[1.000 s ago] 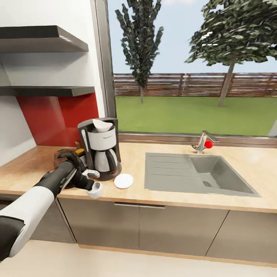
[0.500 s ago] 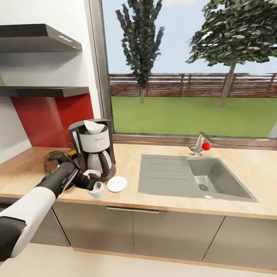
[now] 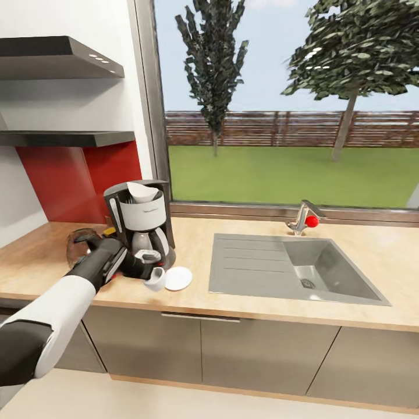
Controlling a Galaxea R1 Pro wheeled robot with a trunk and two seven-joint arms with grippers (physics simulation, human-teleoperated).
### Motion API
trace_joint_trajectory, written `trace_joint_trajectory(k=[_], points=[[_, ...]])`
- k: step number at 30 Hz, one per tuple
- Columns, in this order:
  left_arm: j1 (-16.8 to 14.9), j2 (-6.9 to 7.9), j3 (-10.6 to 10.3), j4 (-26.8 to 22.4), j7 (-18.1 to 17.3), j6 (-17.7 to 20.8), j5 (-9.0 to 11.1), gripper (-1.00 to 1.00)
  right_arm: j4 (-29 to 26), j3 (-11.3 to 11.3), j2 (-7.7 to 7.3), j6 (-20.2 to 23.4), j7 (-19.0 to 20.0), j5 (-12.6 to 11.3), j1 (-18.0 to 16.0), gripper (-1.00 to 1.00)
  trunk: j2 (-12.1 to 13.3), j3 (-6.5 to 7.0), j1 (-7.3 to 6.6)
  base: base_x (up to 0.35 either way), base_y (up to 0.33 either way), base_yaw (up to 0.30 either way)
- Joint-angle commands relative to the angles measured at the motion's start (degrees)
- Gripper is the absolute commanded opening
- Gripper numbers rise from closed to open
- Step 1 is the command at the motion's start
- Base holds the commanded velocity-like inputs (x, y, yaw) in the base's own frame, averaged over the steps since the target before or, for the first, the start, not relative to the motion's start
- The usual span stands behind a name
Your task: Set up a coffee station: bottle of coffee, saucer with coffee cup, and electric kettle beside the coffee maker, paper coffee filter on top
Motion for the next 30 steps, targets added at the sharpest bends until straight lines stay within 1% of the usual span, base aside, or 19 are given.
trace_joint_trajectory(k=[1,6,7,8,11,13,23,30], points=[[-0.03,-0.28,0.09,-0.05,-0.25,0.01,-0.72,-1.00,0.05,0.49,-0.01,-0.15,-0.01,-0.57,-0.04,1.00,-0.13,-0.13,0.04,0.000,0.000,0.000],[0.32,-1.91,1.76,0.08,1.10,0.24,-0.69,-1.00,0.11,0.49,-0.01,-0.15,-0.02,-0.57,-0.04,1.00,-0.13,-0.13,0.04,0.000,0.000,0.000],[0.42,-3.96,16.65,0.18,29.01,0.28,-0.69,-1.00,0.11,0.49,-0.01,-0.15,-0.02,-0.57,-0.04,1.00,-0.13,-0.13,0.04,0.000,0.000,0.000],[0.45,-4.04,17.26,0.27,29.49,0.29,-0.69,-1.00,0.11,0.49,-0.01,-0.15,-0.01,-0.57,-0.04,1.00,-0.13,-0.13,0.04,0.000,0.000,0.000],[0.55,-4.20,20.43,0.98,31.85,0.33,-0.72,-1.00,0.15,0.49,-0.01,-0.15,-0.01,-0.57,-0.04,1.00,-0.13,-0.13,0.04,0.000,0.000,0.000],[0.63,-4.17,21.33,1.18,32.59,0.34,-0.70,-1.00,0.14,0.49,-0.01,-0.15,-0.01,-0.57,-0.04,1.00,-0.13,-0.13,0.04,0.000,0.000,0.000],[0.76,-4.22,21.69,1.98,33.09,0.35,-0.66,-1.00,0.14,0.49,0.00,-0.15,-0.04,-0.57,-0.04,1.00,-0.13,-0.13,0.04,0.000,-0.004,0.000],[0.76,-4.31,21.63,2.03,33.10,0.35,-0.64,-1.00,0.15,0.49,0.04,-0.15,-0.07,-0.57,-0.04,1.00,-0.13,-0.13,0.04,0.000,-0.205,0.000]])
